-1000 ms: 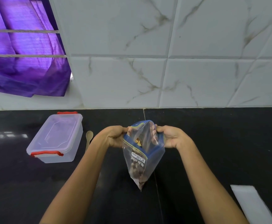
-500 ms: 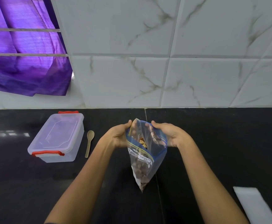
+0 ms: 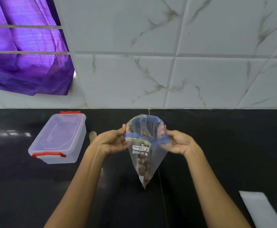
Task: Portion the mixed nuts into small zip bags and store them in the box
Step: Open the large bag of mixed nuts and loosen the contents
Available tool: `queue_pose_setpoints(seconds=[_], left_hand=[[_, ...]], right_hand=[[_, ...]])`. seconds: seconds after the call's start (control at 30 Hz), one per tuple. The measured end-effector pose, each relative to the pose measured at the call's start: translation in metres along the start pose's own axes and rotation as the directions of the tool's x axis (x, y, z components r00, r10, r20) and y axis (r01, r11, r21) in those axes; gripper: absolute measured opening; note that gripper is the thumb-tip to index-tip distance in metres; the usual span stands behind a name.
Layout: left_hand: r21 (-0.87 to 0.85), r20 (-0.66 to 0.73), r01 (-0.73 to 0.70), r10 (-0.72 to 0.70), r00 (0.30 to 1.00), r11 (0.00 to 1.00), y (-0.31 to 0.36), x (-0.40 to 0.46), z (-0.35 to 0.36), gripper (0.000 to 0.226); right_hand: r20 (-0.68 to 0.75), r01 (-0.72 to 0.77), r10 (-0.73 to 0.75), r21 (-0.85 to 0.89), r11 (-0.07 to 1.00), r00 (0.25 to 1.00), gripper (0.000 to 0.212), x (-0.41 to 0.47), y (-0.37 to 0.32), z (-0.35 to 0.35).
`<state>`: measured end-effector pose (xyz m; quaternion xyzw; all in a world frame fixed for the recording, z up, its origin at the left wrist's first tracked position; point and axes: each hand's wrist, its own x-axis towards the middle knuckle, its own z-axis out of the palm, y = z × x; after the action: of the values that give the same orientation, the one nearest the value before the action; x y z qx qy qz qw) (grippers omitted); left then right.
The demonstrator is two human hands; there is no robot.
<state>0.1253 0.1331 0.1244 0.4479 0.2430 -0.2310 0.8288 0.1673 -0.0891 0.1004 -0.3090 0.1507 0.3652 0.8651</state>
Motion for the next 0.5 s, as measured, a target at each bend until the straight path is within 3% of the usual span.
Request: queue_pose_setpoints(seconds=[0.03, 0.1, 0.2, 0.27, 0.33, 0.4, 0.5], left_hand=[[-0.037, 0.034, 0.029, -0.028, 0.999, 0.999, -0.002, 0.000, -0.001, 0.029], [0.043, 0.050, 0.044, -0.046, 0.998, 0.998, -0.008, -0.001, 0.000, 0.026], [0.168, -0.005, 0.037, -0.036, 0.999, 0.985, -0.014, -0.003, 0.000, 0.009], [0.253, -0.095, 0.019, 0.005, 0.995, 0.967, -0.017, -0.005, -0.001, 0.006], [0.396, -0.212, -0.006, 0.098, 0.972, 0.918, -0.020, -0.006, -0.002, 0.010], [0.524, -0.276, -0.021, 0.193, 0.942, 0.852, -0.022, -0.010, 0.000, 0.019], [0.594, -0.286, -0.035, 0.252, 0.925, 0.804, -0.022, -0.018, 0.006, 0.016]], right_hand=[[0.072, 0.001, -0.006, 0.063, 0.998, 0.997, 0.043, 0.000, 0.002, -0.004], [0.160, 0.008, 0.001, -0.055, 0.998, 0.987, 0.046, -0.007, 0.008, -0.003], [-0.007, 0.018, -0.023, -0.425, 0.905, 1.000, 0.043, -0.017, 0.011, 0.000], [-0.248, -0.045, -0.147, -0.633, 0.773, 0.958, 0.040, -0.019, 0.011, 0.003], [-0.420, -0.158, -0.338, -0.792, 0.589, 0.842, 0.031, -0.021, 0.016, 0.009], [-0.430, -0.227, -0.473, -0.875, 0.427, 0.769, 0.037, -0.021, 0.018, 0.015], [-0.353, -0.247, -0.565, -0.934, 0.257, 0.746, 0.044, -0.022, 0.020, 0.026]])
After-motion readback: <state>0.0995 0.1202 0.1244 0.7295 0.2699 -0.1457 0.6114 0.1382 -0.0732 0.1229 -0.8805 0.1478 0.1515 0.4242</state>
